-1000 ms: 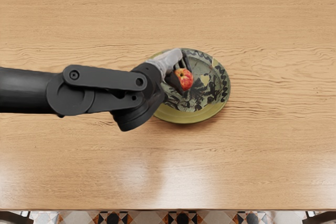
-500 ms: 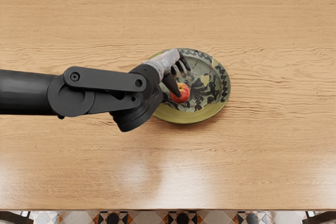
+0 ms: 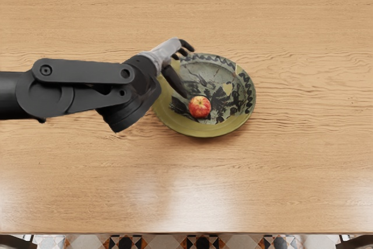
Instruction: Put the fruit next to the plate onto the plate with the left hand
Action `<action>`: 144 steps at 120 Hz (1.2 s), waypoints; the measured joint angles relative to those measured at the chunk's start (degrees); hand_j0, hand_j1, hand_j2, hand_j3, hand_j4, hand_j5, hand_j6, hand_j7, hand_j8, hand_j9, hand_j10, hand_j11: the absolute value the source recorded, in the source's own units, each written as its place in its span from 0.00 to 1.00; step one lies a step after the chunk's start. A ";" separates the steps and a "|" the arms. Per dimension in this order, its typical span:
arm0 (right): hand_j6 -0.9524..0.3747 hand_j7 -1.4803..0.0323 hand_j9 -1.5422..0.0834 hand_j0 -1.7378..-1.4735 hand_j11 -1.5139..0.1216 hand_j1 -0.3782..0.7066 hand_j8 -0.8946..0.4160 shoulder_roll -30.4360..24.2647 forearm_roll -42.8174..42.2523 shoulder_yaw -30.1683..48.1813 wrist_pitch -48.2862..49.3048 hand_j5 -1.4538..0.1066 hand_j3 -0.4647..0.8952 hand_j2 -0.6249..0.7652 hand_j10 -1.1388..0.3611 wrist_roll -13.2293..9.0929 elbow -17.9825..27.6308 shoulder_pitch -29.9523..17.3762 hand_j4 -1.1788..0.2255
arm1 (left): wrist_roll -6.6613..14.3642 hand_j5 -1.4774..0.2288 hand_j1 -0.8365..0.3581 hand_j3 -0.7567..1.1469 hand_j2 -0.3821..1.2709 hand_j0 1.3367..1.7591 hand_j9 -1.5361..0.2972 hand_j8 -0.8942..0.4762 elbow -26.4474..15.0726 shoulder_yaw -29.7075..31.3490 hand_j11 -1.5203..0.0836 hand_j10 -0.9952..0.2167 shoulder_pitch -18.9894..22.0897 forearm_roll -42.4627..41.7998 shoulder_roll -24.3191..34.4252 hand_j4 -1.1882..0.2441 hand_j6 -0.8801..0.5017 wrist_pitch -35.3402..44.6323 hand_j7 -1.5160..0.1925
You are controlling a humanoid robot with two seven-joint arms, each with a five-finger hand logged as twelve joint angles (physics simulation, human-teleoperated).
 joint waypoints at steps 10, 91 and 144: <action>0.69 0.95 0.92 0.30 0.90 0.07 0.65 0.00 0.00 0.00 -0.06 0.90 0.34 0.44 0.73 0.00 -0.02 0.02 0.81 | 0.00 0.65 0.72 0.40 0.27 0.76 0.64 0.45 -2.50 -2.48 0.72 0.59 0.48 0.09 3.82 0.64 0.44 0.00 0.67; 0.69 0.95 0.92 0.30 0.90 0.07 0.65 0.00 0.08 0.08 -0.38 0.90 0.34 0.44 0.73 -0.15 0.13 0.09 0.81 | 0.00 0.66 0.72 0.40 0.26 0.76 0.64 0.45 -6.66 -77.48 0.73 0.60 53.53 -6.61 19.73 0.64 0.44 -54.08 0.68; 0.69 0.95 0.92 0.30 0.90 0.07 0.65 0.00 0.13 0.09 -0.51 0.90 0.34 0.44 0.73 -0.26 0.24 0.08 0.81 | 0.00 0.65 0.71 0.40 0.27 0.76 0.64 0.45 1.33 -88.79 0.72 0.59 60.98 -18.55 19.66 0.64 0.44 -69.74 0.68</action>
